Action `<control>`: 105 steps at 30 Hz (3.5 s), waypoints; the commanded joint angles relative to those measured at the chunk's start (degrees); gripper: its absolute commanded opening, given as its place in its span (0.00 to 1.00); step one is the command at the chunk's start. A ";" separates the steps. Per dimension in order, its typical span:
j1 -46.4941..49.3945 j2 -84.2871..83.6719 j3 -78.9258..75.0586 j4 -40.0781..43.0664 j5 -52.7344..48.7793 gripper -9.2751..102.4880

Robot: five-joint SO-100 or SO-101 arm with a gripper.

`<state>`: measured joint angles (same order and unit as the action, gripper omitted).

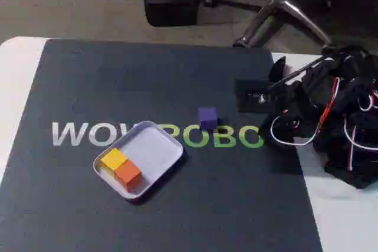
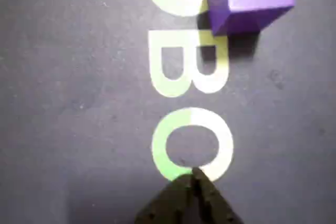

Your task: Move blocks one by one until all three blocks are in the tray.

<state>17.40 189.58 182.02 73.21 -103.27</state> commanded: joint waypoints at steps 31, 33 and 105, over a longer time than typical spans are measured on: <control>-1.76 0.00 -0.44 1.05 1.58 0.02; -1.32 0.00 -0.44 1.05 1.58 0.02; 9.84 -75.15 -52.47 -15.73 -16.00 0.21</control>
<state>26.98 114.52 131.92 58.01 -118.56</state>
